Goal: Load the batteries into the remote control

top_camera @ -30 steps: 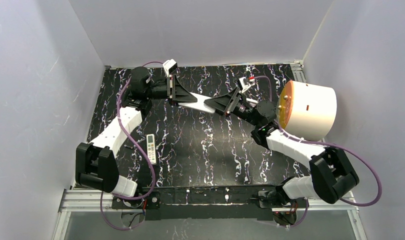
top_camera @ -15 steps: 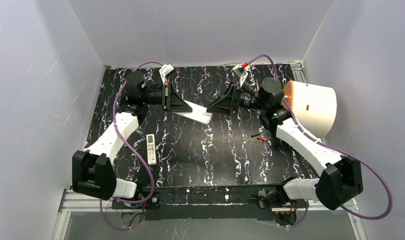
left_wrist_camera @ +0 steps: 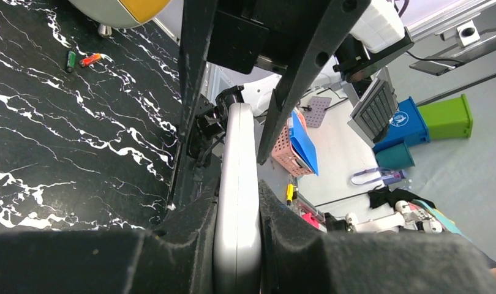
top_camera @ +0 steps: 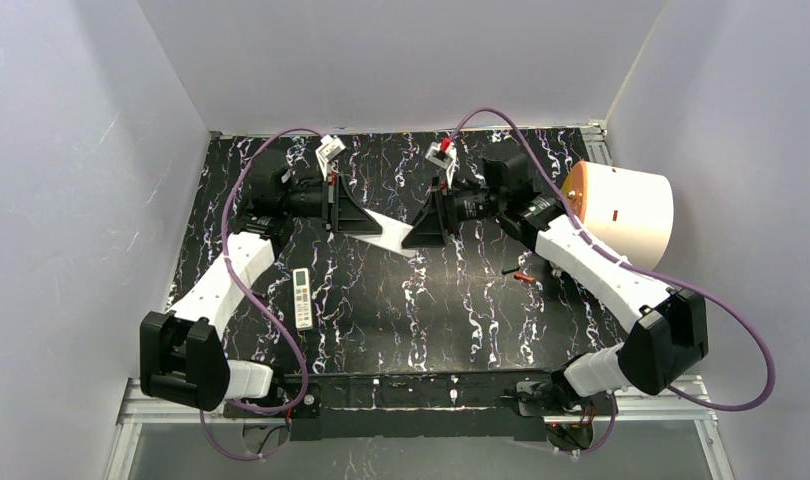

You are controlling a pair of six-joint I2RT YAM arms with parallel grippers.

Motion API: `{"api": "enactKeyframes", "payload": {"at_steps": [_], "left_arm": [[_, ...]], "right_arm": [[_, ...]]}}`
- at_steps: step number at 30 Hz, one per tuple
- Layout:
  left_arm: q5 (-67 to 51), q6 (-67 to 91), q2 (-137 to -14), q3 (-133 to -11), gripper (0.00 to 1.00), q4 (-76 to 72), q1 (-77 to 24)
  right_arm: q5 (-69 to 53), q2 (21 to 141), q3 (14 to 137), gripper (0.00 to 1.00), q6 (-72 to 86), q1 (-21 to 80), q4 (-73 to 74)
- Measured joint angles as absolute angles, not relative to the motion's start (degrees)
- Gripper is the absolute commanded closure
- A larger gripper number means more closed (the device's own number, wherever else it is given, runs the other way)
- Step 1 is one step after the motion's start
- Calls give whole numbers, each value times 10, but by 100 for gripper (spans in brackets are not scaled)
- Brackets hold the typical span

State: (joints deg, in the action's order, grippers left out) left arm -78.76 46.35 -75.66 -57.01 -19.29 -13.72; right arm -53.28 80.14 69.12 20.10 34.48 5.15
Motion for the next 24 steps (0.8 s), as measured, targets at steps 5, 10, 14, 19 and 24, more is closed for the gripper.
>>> {"api": "enactKeyframes", "payload": {"at_steps": [5, 10, 14, 19, 24], "left_arm": [[-784, 422, -742, -570, 100, -155, -137], [-768, 346, -729, -574, 100, -76, -136], [-748, 223, -725, -616, 100, 80, -140], [-738, 150, -719, -627, 100, 156, -139], [-742, 119, -710, -627, 93, 186, -140]], "right_arm": [[-530, 814, 712, 56, 164, 366, 95], [-538, 822, 716, 58, 163, 372, 102], [-543, 837, 721, 62, 162, 376, 104], [-559, 859, 739, 74, 144, 389, 132], [-570, 864, 743, 99, 129, 399, 146]]}}
